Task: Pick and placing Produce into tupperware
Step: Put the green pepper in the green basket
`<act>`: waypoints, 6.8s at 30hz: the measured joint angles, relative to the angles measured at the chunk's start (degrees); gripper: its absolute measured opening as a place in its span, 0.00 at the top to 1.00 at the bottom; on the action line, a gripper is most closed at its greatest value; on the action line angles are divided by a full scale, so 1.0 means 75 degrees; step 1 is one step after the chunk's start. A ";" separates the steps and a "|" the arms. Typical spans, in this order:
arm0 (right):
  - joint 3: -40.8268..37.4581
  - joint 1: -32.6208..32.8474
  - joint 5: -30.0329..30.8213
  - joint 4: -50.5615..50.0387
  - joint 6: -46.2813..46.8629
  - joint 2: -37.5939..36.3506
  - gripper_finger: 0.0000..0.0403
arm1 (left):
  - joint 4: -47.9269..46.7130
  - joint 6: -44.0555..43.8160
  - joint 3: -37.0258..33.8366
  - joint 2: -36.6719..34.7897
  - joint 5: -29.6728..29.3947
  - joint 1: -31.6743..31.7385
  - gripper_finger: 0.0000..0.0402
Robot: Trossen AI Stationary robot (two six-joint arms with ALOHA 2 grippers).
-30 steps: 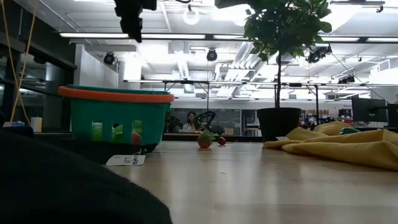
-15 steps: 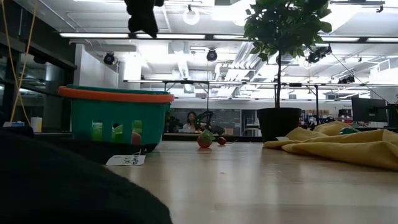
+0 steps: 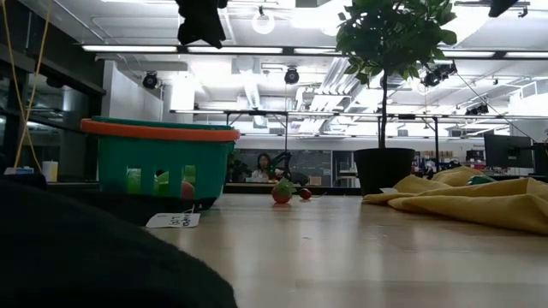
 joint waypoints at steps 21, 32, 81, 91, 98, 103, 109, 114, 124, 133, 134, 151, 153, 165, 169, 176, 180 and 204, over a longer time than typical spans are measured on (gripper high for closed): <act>-0.3759 0.1498 -0.1234 0.0652 0.4578 -0.1527 0.22 | -0.0002 -0.0361 0.0000 0.0000 -0.0003 0.0000 0.72; -0.5112 0.0765 -0.1246 0.1074 0.4235 -0.3528 0.22 | -0.0002 -0.0180 0.0000 0.0000 -0.0006 0.0003 0.72; -0.5496 -0.5558 -0.2304 0.3675 -0.3576 -0.3050 0.22 | -0.0032 0.0032 0.0000 0.0000 -0.0067 0.0006 0.72; -0.5499 -0.6238 -0.3560 0.3644 -0.4165 -0.1982 0.22 | -0.0078 0.0032 0.0000 0.0000 -0.0064 0.0006 0.72; -0.5499 -0.6360 -0.3839 0.3439 -0.4494 -0.1315 0.22 | -0.0078 0.0032 0.0000 0.0000 -0.0065 0.0006 0.72; -0.5499 -0.6360 -0.3761 0.3489 -0.4623 -0.1133 0.22 | -0.0078 0.0103 0.0000 0.0000 -0.0070 0.0003 0.72; -0.5499 -0.6518 -0.3655 0.3548 -0.4648 -0.0829 0.22 | -0.0075 0.0213 0.0002 0.0000 -0.0210 0.0006 0.72; -0.5499 -0.6749 -0.3617 0.3730 -0.4964 -0.0553 0.22 | -0.0075 0.0213 0.0000 0.0000 -0.0213 0.0006 0.72; -0.5499 -0.7101 -0.3590 0.3914 -0.5527 -0.0167 0.22 | -0.0267 0.0213 0.0000 0.0000 -0.0213 0.0006 0.72; -0.5499 -0.7494 -0.3702 0.4076 -0.5894 -0.0172 0.22 | -0.0267 0.0210 0.0000 0.0000 -0.0213 0.0006 0.72; -0.5499 -0.7539 -0.3727 0.4068 -0.5961 -0.0172 0.22 | -0.0267 0.0210 0.0000 0.0000 -0.0211 0.0006 0.72; -0.5499 -0.7753 -0.4045 0.4043 -0.6369 -0.0172 0.22 | -0.0314 0.0206 0.0000 0.0000 -0.0210 0.0006 0.72; -0.5499 -0.7754 -0.4040 0.4048 -0.6375 -0.0172 0.22 | -0.0313 0.0204 0.0000 0.0000 -0.0210 0.0006 0.72; -0.5499 -0.7638 -0.4069 0.4223 -0.6499 0.0420 0.22 | -0.0318 0.0085 0.0000 0.0000 -0.0210 0.0005 0.72; -0.5499 -0.7640 -0.4032 0.4272 -0.6512 0.0420 0.22 | -0.0358 0.0029 0.0000 0.0000 -0.0210 0.0006 0.72; -0.5499 -0.7656 -0.4044 0.4275 -0.6579 0.0420 0.22 | -0.0428 0.0024 0.0000 0.0000 -0.0210 0.0006 0.72; -0.5499 -0.7657 -0.4078 0.4275 -0.6580 0.0420 0.28 | -0.0461 0.0076 0.0000 0.0000 -0.0178 0.0003 0.72; -0.5499 -0.7654 -0.4248 0.4290 -0.6695 0.0420 0.38 | -0.1350 0.2854 0.0000 0.0000 0.0731 0.0006 0.72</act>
